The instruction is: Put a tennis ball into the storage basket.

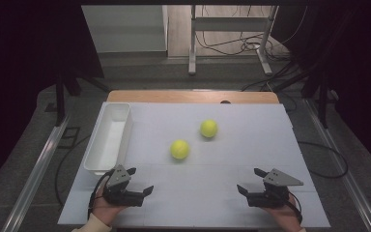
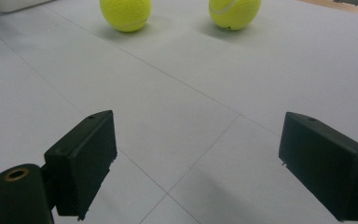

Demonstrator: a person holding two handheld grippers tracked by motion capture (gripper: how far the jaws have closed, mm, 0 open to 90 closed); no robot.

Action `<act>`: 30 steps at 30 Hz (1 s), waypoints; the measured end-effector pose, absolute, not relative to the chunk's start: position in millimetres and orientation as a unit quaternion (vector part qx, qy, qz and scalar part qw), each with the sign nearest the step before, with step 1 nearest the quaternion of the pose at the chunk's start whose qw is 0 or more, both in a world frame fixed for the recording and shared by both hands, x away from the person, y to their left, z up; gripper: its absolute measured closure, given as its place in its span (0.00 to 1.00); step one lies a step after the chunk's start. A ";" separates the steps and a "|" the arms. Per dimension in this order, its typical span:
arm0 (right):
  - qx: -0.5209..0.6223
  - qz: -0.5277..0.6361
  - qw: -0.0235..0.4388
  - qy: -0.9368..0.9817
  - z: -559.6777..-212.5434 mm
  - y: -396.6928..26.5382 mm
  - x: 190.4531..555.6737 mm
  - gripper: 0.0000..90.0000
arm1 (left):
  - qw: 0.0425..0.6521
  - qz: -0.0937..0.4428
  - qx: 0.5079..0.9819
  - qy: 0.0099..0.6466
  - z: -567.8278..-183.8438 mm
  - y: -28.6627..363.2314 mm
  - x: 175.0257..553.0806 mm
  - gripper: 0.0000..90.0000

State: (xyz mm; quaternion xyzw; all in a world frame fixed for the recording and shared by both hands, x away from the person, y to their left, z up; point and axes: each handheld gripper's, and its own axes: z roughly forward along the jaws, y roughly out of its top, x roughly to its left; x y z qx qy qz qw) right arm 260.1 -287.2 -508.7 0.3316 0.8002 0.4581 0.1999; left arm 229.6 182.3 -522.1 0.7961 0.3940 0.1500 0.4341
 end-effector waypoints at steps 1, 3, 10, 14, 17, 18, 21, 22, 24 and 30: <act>0.332 0.457 0.199 0.801 -508.6 -286.9 260.1 0.13 | 0.435 0.150 0.795 0.395 -522.0 182.5 230.2 0.09; 0.333 0.461 0.192 0.800 -508.0 -286.5 259.8 0.13 | 0.436 0.148 0.795 0.395 -522.1 182.5 230.7 0.09; 0.331 0.460 0.181 0.804 -509.5 -281.9 260.7 0.14 | 0.440 0.143 0.795 0.393 -521.6 184.0 231.7 0.09; 0.325 0.459 0.181 0.807 -509.7 -282.2 259.2 0.14 | 0.443 0.140 0.792 0.395 -520.1 183.0 233.7 0.09; 0.330 0.459 0.179 0.805 -510.9 -285.6 259.4 0.14 | 0.443 0.137 0.794 0.393 -519.5 180.6 233.3 0.09; 0.333 0.458 0.178 0.805 -511.3 -286.3 260.4 0.14 | 0.445 0.134 0.794 0.393 -519.3 180.5 233.2 0.09; 0.335 0.457 0.176 0.805 -512.2 -286.5 262.0 0.14 | 0.453 0.127 0.789 0.395 -518.0 180.7 232.8 0.09; 0.334 0.459 0.175 0.804 -512.6 -286.5 262.5 0.14 | 0.454 0.131 0.788 0.396 -516.8 180.7 232.0 0.09; 0.330 0.459 0.173 0.807 -513.4 -285.6 262.7 0.14 | 0.455 0.136 0.786 0.397 -515.5 180.8 231.0 0.09; 0.322 0.461 0.168 0.810 -513.3 -284.8 260.8 0.14 | 0.449 0.145 0.788 0.397 -513.7 176.7 230.8 0.09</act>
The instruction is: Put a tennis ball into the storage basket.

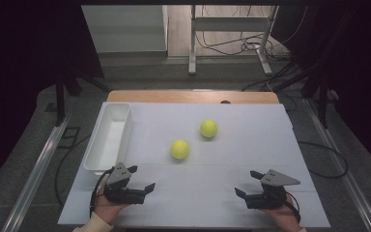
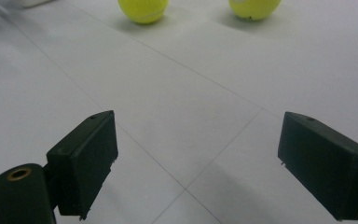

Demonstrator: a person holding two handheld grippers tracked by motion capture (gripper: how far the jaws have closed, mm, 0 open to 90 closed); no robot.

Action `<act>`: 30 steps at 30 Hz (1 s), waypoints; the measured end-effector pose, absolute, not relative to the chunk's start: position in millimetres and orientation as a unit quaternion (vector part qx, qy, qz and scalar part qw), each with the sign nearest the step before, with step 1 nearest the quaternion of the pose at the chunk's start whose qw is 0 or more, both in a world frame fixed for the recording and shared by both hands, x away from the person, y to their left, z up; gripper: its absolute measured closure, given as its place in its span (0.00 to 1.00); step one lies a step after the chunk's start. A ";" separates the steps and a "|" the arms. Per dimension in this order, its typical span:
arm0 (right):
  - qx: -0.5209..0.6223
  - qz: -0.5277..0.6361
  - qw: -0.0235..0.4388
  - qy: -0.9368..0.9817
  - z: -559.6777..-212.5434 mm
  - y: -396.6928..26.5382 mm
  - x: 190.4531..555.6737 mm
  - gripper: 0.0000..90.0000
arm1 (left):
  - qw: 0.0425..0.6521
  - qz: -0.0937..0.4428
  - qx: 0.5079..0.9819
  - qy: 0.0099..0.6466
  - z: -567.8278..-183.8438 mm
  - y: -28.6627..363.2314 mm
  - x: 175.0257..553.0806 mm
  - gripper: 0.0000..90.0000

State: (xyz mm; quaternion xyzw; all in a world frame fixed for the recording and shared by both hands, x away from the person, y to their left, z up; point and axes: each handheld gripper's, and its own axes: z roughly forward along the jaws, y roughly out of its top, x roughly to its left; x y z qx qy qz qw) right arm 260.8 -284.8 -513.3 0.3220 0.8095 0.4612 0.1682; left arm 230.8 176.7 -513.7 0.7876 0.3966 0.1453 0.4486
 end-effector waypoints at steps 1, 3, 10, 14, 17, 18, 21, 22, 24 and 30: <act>0.322 0.464 0.169 0.808 -512.6 -284.2 260.6 0.14 | 0.448 0.146 0.788 0.397 -513.5 176.4 230.3 0.09; 0.319 0.468 0.169 0.806 -511.7 -282.4 259.2 0.14 | 0.454 0.143 0.783 0.400 -511.9 176.2 229.4 0.09; 0.324 0.463 0.181 0.805 -509.3 -283.8 255.2 0.14 | 0.463 0.144 0.782 0.392 -505.0 173.6 230.4 0.09; 0.331 0.466 0.184 0.800 -508.9 -284.0 258.3 0.14 | 0.461 0.143 0.782 0.393 -503.6 175.7 229.3 0.09; 0.330 0.461 0.187 0.802 -508.9 -282.7 259.6 0.14 | 0.462 0.143 0.782 0.392 -501.4 176.3 230.1 0.09; 0.329 0.462 0.189 0.802 -508.1 -282.5 259.2 0.14 | 0.463 0.143 0.782 0.391 -500.4 176.4 230.8 0.09; 0.327 0.465 0.188 0.801 -507.0 -282.7 258.1 0.14 | 0.469 0.144 0.778 0.393 -497.5 174.7 233.2 0.09; 0.327 0.465 0.188 0.801 -507.0 -282.7 258.1 0.14 | 0.469 0.144 0.778 0.393 -497.5 174.7 233.2 0.10; 0.326 0.463 0.185 0.803 -508.5 -282.9 258.3 0.14 | 0.470 0.142 0.777 0.393 -495.8 173.1 234.3 0.09; 0.328 0.460 0.184 0.804 -509.8 -283.5 258.5 0.14 | 0.470 0.139 0.781 0.387 -488.6 167.6 237.8 0.09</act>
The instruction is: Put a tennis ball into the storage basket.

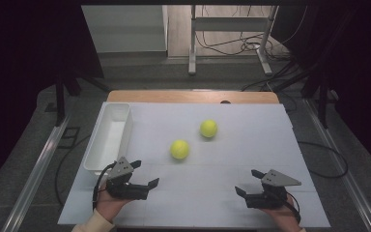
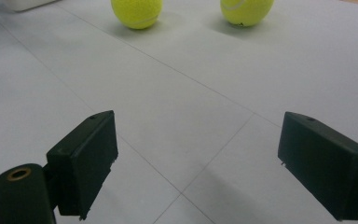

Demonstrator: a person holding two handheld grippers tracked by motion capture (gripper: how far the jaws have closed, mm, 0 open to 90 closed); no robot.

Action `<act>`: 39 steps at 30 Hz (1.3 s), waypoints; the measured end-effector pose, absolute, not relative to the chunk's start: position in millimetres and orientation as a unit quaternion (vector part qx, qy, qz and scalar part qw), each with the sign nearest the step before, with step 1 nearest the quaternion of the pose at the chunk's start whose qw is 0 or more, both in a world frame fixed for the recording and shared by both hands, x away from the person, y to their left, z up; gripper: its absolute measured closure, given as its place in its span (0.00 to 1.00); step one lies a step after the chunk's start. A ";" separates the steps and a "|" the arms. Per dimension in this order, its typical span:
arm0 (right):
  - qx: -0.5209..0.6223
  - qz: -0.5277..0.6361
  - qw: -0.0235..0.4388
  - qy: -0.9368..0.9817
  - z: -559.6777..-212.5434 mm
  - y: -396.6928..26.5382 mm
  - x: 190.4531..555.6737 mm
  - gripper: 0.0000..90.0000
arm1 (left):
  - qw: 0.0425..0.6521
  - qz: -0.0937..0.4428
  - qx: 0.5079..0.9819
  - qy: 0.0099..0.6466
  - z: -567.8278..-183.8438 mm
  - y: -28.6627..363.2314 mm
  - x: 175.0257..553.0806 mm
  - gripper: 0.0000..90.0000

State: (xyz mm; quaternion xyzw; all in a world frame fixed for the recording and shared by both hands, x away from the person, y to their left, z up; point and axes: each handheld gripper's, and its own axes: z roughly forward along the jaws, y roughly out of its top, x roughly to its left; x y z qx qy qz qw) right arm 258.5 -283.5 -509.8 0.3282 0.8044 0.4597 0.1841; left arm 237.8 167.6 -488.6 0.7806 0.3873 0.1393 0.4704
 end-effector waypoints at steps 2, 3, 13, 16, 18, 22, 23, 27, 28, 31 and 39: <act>0.328 0.460 0.184 0.804 -509.7 -283.3 258.6 0.14 | 0.471 0.133 0.782 0.387 -486.5 166.8 240.2 0.09; 0.327 0.459 0.185 0.805 -509.5 -282.8 258.8 0.14 | 0.469 0.131 0.784 0.385 -485.8 166.5 240.9 0.09; 0.321 0.461 0.182 0.807 -508.9 -278.7 258.0 0.14 | 0.468 0.136 0.787 0.378 -479.0 160.6 242.7 0.10; 0.320 0.460 0.180 0.808 -509.7 -278.5 258.7 0.14 | 0.469 0.135 0.788 0.376 -475.0 157.0 246.9 0.10; 0.321 0.459 0.179 0.809 -509.6 -278.9 258.9 0.14 | 0.468 0.135 0.789 0.374 -473.4 155.0 249.5 0.10; 0.320 0.462 0.179 0.807 -509.0 -278.3 258.9 0.14 | 0.468 0.131 0.789 0.375 -472.5 152.1 253.6 0.10; 0.320 0.460 0.178 0.809 -509.3 -278.0 258.4 0.14 | 0.468 0.130 0.790 0.375 -472.5 150.7 255.0 0.10; 0.322 0.460 0.176 0.809 -509.6 -278.0 258.0 0.14 | 0.471 0.130 0.789 0.372 -470.0 146.1 257.6 0.10; 0.322 0.461 0.176 0.808 -509.5 -278.0 258.6 0.14 | 0.471 0.131 0.790 0.369 -468.8 144.6 258.4 0.10; 0.320 0.460 0.174 0.810 -509.6 -276.7 258.9 0.14 | 0.472 0.132 0.792 0.365 -467.1 139.8 262.1 0.10; 0.320 0.460 0.175 0.810 -509.9 -278.1 259.1 0.14 | 0.467 0.135 0.796 0.361 -467.5 130.3 272.1 0.10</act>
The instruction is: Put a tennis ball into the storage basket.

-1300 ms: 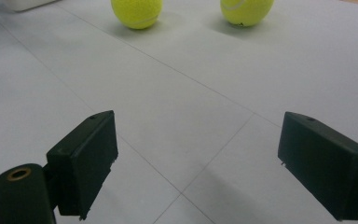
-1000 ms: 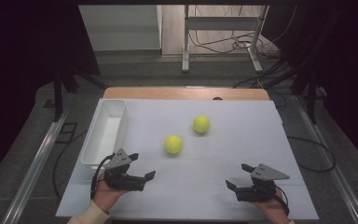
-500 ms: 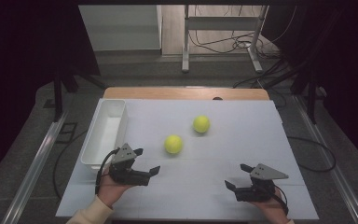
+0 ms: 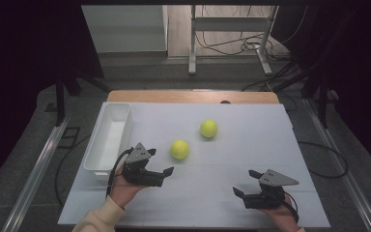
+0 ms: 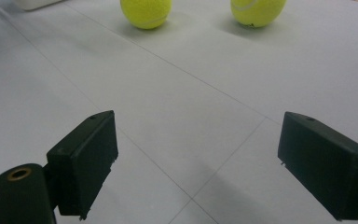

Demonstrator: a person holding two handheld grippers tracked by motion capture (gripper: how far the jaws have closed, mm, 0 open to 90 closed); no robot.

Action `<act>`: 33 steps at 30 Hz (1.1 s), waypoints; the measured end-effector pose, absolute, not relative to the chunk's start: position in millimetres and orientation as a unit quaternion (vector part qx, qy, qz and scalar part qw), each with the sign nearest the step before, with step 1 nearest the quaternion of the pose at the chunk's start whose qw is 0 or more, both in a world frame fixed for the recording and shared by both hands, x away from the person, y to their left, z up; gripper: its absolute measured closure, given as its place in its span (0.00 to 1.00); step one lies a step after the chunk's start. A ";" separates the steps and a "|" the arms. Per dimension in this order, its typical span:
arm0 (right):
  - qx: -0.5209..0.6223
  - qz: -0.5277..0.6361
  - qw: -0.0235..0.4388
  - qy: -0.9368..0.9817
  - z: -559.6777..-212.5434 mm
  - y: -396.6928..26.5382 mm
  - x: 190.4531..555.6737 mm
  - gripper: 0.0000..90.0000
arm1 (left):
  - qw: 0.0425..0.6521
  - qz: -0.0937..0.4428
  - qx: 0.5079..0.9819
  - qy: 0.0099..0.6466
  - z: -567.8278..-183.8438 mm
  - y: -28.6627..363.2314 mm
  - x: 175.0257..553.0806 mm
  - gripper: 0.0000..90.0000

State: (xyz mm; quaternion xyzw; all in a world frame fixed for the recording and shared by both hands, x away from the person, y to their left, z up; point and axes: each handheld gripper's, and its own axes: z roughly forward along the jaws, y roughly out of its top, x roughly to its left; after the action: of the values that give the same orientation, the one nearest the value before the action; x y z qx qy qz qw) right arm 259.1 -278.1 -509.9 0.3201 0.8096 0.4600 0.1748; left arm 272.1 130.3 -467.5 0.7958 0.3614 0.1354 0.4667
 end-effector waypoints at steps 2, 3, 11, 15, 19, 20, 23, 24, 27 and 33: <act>0.320 0.460 0.175 0.809 -509.9 -278.1 259.0 0.14 | 0.465 0.135 0.796 0.362 -467.6 129.4 274.0 0.10; 0.320 0.459 0.175 0.810 -509.7 -278.1 258.9 0.14 | 0.465 0.133 0.797 0.363 -467.5 129.0 275.9 0.10; 0.321 0.457 0.174 0.811 -510.1 -277.6 259.3 0.14 | 0.458 0.129 0.800 0.366 -468.2 127.4 284.6 0.10; 0.321 0.455 0.174 0.812 -510.5 -277.9 259.8 0.14 | 0.455 0.126 0.801 0.368 -468.6 124.7 290.0 0.10; 0.321 0.453 0.175 0.813 -510.7 -277.9 259.7 0.14 | 0.455 0.127 0.802 0.367 -467.4 121.8 294.0 0.10; 0.321 0.452 0.175 0.814 -510.7 -277.8 259.7 0.14 | 0.455 0.127 0.801 0.366 -466.7 121.0 295.1 0.10; 0.321 0.452 0.175 0.814 -510.8 -278.0 259.7 0.14 | 0.456 0.131 0.801 0.365 -464.8 119.5 297.3 0.10; 0.321 0.452 0.175 0.814 -510.8 -278.0 259.7 0.14 | 0.456 0.131 0.801 0.365 -464.8 119.5 297.3 0.10; 0.320 0.451 0.175 0.814 -511.4 -277.9 260.4 0.14 | 0.455 0.130 0.801 0.365 -463.9 117.4 300.4 0.10; 0.322 0.449 0.176 0.815 -512.0 -278.3 260.8 0.14 | 0.452 0.132 0.802 0.368 -463.1 114.5 307.6 0.10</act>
State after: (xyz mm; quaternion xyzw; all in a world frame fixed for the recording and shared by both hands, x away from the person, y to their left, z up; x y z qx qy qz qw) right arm 260.8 -278.3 -512.0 0.3225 0.8146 0.4489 0.1759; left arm 307.6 114.5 -463.1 0.8021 0.3679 0.1316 0.4516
